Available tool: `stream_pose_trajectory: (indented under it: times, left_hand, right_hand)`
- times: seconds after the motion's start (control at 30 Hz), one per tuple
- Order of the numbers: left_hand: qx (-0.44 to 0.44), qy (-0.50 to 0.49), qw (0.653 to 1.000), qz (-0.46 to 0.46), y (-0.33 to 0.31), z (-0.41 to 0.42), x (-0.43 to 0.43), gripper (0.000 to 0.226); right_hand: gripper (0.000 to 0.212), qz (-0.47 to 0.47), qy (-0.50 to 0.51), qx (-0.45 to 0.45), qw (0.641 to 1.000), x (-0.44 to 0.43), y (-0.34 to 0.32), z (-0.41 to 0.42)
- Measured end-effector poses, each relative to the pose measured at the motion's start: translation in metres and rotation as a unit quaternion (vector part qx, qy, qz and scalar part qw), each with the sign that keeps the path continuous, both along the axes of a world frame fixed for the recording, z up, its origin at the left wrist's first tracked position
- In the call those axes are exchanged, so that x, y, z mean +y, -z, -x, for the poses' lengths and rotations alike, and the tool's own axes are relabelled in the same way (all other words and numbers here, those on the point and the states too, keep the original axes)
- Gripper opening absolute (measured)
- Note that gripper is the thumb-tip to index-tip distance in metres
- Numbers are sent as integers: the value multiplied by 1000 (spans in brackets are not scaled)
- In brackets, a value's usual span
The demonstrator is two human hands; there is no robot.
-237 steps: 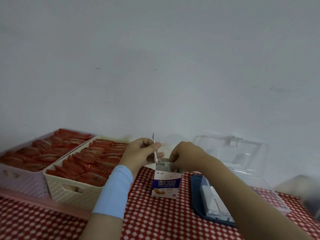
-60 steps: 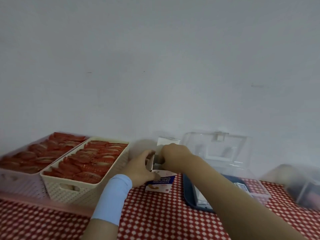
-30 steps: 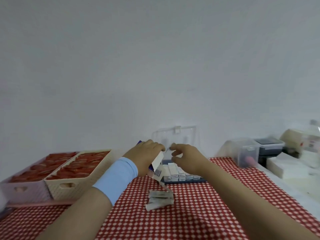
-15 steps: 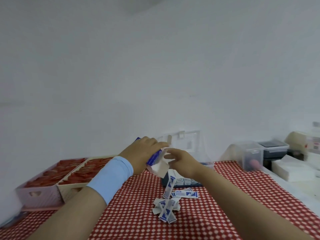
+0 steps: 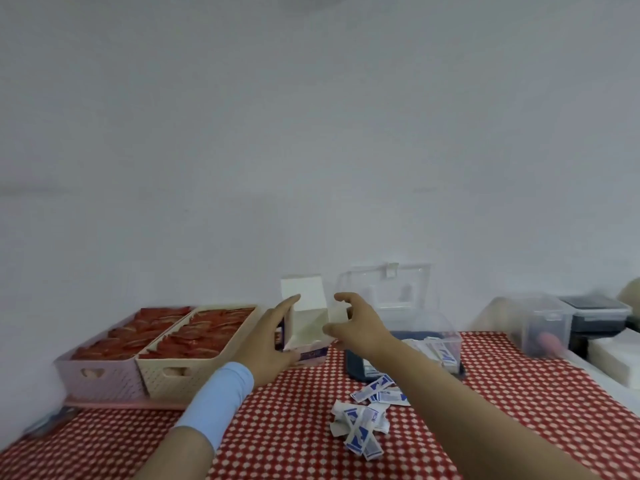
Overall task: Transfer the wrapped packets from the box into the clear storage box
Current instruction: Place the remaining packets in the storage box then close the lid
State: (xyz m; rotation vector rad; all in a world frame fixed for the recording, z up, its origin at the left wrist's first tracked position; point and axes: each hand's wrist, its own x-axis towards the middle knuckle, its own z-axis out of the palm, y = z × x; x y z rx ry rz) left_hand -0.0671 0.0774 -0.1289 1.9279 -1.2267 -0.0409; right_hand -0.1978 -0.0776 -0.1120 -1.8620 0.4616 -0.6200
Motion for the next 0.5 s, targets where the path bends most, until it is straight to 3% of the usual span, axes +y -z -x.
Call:
stream_pose_trajectory:
  times: [0.13,0.27,0.37,0.43,0.5]
  left_hand:
    - [36,-41,998,45,17,-15,4,105]
    - [49,-57,996,51,25,-32,7,110]
    - [41,-45,997,46,22,-39,6,108]
    - [29,-32,998,53,15,-38,2,104]
    - [4,-25,998,51,9,-35,-2,105]
  right_hand:
    - [32,3,-22,-15,1000,5,15,-18]
    - [60,-22,-81,-25,996,3,21,-22]
    - [79,163,-60,-18,985,1,22,-23]
    - [76,348,-9,-39,937,-2,23,-25]
    - [60,490,15,-40,871,-1,19,-26]
